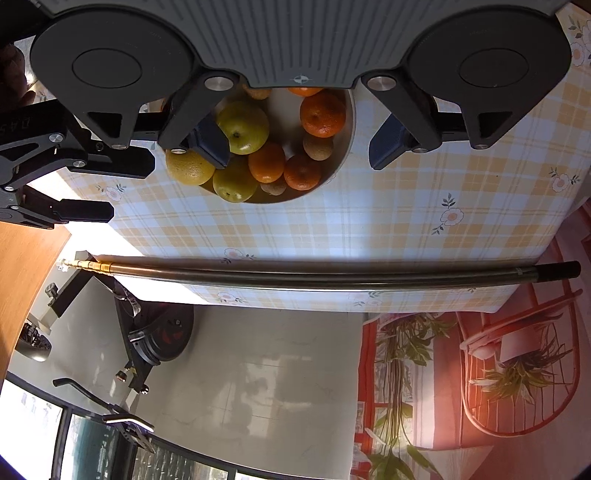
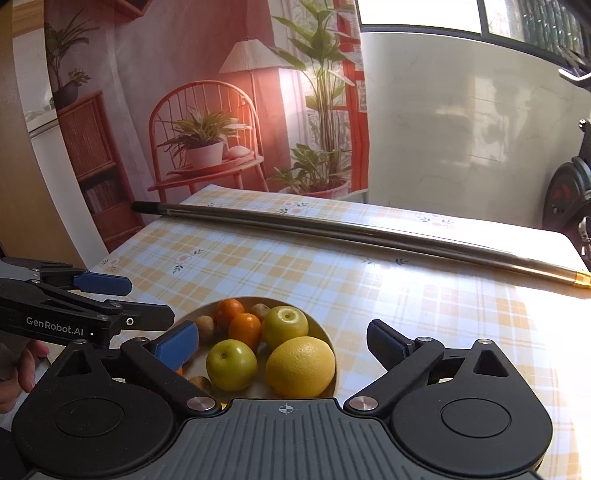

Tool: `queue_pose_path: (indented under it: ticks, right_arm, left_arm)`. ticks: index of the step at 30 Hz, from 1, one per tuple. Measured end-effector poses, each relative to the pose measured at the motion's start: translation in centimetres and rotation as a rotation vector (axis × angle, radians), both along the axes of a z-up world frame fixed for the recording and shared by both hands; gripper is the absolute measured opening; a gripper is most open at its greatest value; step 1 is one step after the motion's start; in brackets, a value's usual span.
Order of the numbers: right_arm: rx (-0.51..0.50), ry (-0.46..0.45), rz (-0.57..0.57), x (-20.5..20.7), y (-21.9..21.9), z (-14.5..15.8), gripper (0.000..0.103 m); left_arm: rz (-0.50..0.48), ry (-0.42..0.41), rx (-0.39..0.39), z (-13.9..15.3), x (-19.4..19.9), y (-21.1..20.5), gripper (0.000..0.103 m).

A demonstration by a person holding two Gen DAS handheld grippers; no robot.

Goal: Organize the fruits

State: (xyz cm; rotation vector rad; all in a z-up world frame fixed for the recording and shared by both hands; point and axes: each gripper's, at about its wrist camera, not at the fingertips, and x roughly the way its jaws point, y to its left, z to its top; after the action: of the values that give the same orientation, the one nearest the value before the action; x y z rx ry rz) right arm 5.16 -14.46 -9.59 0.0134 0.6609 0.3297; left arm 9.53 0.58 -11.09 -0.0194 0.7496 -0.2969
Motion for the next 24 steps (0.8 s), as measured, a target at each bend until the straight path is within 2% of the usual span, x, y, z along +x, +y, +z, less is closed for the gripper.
queue_pose_path:
  ticks: [5, 8, 15, 22, 24]
  right_arm:
    - [0.037, -0.009, -0.047, -0.2, -0.9, 2.6, 0.103]
    - [0.020, -0.033, -0.071, -0.6, -1.0, 4.2, 0.103]
    - [0.028, -0.137, -0.108, -2.3, -1.4, 9.2, 0.103]
    - [0.024, -0.247, -0.165, -4.0, -2.4, 13.8, 0.103]
    - [0.050, -0.262, -0.174, -4.3, -2.9, 14.7, 0.103]
  left_arm:
    - [0.010, -0.043, -0.007, 2.0, -0.5, 0.0, 0.096]
    - [0.020, -0.110, 0.022, 3.6, -1.2, -0.3, 0.103]
    - [0.059, -0.236, 0.056, 8.1, -2.4, -0.3, 0.103]
    - [0.077, -0.349, -0.001, 13.6, -4.1, -0.2, 0.103]
    - [0.076, -0.385, 0.009, 14.6, -4.8, -0.8, 0.103]
